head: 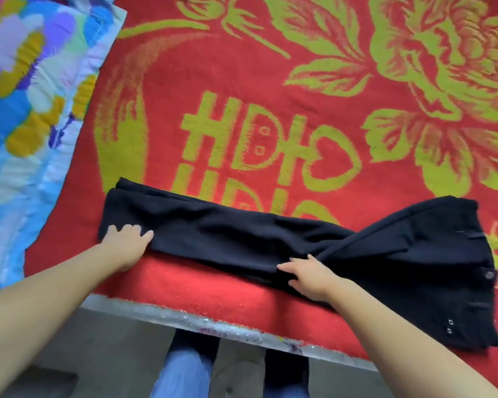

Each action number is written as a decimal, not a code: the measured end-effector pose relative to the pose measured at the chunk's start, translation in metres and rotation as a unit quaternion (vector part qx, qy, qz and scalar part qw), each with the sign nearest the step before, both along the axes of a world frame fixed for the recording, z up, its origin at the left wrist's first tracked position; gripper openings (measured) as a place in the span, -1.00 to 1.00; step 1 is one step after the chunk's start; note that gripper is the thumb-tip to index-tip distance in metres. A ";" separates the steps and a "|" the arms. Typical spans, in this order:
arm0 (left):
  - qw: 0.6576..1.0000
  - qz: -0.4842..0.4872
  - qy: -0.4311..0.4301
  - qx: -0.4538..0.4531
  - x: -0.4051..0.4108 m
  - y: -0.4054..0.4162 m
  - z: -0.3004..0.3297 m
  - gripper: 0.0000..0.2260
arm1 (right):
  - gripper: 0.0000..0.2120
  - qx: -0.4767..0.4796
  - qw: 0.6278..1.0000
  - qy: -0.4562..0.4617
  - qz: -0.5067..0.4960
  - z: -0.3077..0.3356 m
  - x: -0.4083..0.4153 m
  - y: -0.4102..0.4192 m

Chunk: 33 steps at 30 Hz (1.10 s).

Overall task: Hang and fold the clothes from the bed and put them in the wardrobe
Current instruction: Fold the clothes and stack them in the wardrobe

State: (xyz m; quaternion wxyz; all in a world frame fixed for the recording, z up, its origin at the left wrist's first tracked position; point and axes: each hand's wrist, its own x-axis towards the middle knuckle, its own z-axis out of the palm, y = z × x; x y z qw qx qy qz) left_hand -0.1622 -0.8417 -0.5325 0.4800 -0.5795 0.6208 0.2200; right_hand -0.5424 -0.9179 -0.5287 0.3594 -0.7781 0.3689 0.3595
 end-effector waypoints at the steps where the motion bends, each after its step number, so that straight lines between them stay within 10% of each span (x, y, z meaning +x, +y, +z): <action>1: 1.000 -0.001 -0.002 -0.020 -0.019 -0.008 0.003 -0.56 | -0.53 0.015 1.000 -0.005 0.000 -0.003 -0.002 -0.001; 7: 0.968 -0.007 0.202 -0.147 -0.191 -0.076 0.015 -0.71 | -0.56 -0.107 0.972 -0.112 -0.177 0.023 -0.076 -0.068; 11: 0.902 0.165 0.360 -0.172 -0.326 -0.105 0.008 -0.67 | -0.52 -0.220 0.956 -0.016 -0.192 0.036 -0.175 -0.144; 17: 0.849 0.310 0.352 -0.243 -0.414 -0.125 -0.024 -0.64 | -0.33 -0.199 0.963 0.115 -0.137 -0.002 -0.268 -0.213; 25: 0.846 0.083 0.348 -0.395 -0.421 -0.095 -0.012 -0.78 | -0.79 -0.322 0.944 0.072 0.018 0.030 -0.314 -0.197; 33: 0.931 -0.087 0.267 -0.235 -0.435 -0.019 -0.020 -0.62 | -0.70 -0.169 0.982 0.061 0.063 0.055 -0.392 -0.023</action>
